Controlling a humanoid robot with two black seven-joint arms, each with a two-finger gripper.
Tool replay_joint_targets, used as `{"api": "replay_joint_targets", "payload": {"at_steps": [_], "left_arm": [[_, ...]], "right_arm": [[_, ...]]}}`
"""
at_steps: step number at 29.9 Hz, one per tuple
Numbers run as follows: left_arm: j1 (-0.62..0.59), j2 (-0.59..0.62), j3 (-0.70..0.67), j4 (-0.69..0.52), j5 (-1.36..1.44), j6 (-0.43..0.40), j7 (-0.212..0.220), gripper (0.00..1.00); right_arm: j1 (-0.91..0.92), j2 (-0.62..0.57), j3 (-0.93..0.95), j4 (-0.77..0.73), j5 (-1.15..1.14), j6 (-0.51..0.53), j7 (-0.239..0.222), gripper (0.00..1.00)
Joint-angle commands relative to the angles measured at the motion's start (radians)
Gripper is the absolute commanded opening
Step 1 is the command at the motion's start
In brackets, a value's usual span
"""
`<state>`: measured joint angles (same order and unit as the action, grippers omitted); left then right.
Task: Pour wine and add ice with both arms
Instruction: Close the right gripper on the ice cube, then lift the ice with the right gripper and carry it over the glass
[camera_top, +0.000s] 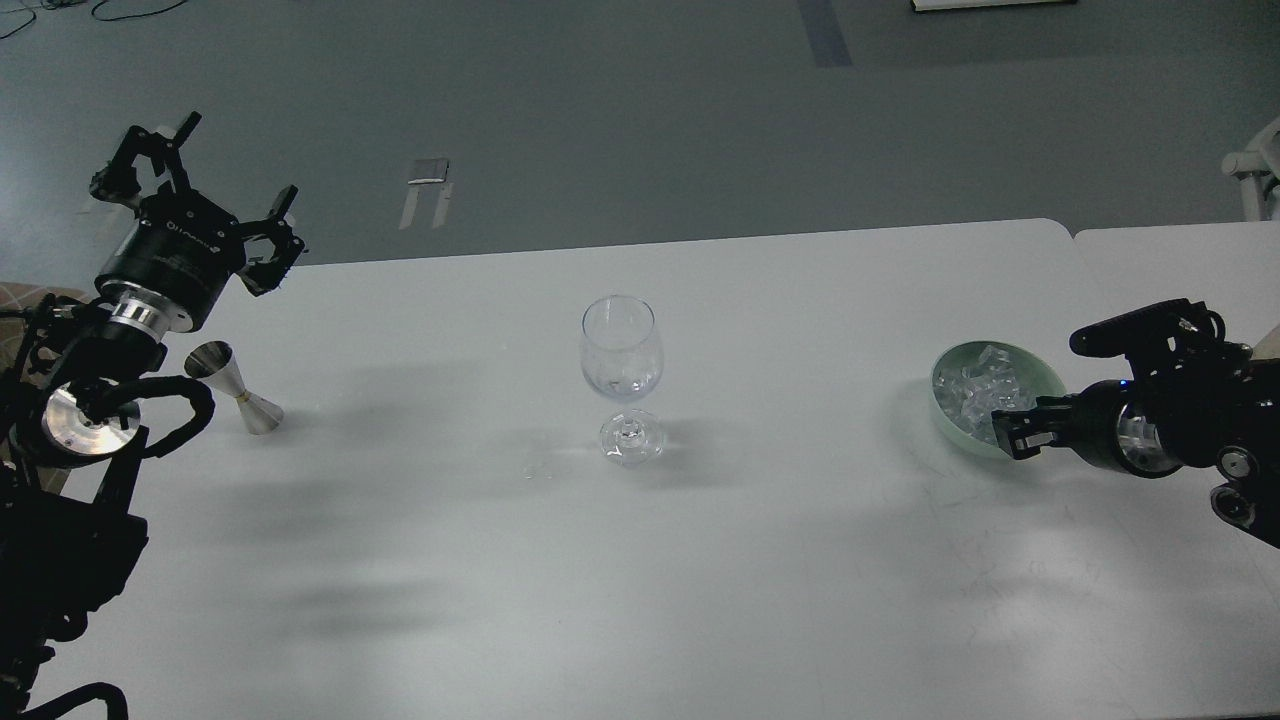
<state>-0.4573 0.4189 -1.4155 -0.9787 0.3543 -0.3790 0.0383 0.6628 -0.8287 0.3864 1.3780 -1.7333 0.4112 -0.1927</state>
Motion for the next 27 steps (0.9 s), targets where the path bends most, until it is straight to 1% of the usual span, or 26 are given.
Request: {"api": "replay_joint_targets", "payload": {"at_steps": [1, 4, 7, 12, 13, 17, 19, 27], "left_arm": [[0.002, 0.001, -0.002, 0.000, 0.000, 0.000, 0.000, 0.98], [0.002, 0.001, -0.002, 0.000, 0.000, 0.000, 0.000, 0.98], [0.002, 0.001, 0.000, 0.000, 0.000, 0.000, 0.000, 0.98], [0.002, 0.001, -0.002, 0.000, 0.000, 0.000, 0.000, 0.98], [0.002, 0.001, -0.002, 0.000, 0.000, 0.000, 0.002, 0.98], [0.002, 0.001, -0.002, 0.000, 0.000, 0.000, 0.002, 0.98], [0.002, 0.001, -0.002, 0.000, 0.000, 0.000, 0.002, 0.98], [0.000, 0.003, 0.000, 0.000, 0.000, 0.002, 0.002, 0.98]], "right_arm": [[0.004, 0.002, 0.002, -0.001, 0.000, 0.000, -0.002, 0.46], [0.004, 0.002, 0.002, -0.001, 0.000, 0.000, -0.008, 0.44], [0.003, 0.002, 0.000, -0.001, 0.000, 0.000, -0.016, 0.36], [0.004, 0.000, 0.000, 0.001, 0.000, 0.000, -0.017, 0.27], [0.006, 0.000, -0.001, 0.001, 0.000, 0.000, -0.017, 0.24], [0.003, 0.000, -0.001, 0.001, 0.000, 0.000, -0.017, 0.20], [0.003, 0.002, 0.000, 0.001, 0.001, 0.000, -0.017, 0.18], [0.009, -0.010, 0.029, 0.022, 0.009, -0.002, -0.016, 0.18]]}}
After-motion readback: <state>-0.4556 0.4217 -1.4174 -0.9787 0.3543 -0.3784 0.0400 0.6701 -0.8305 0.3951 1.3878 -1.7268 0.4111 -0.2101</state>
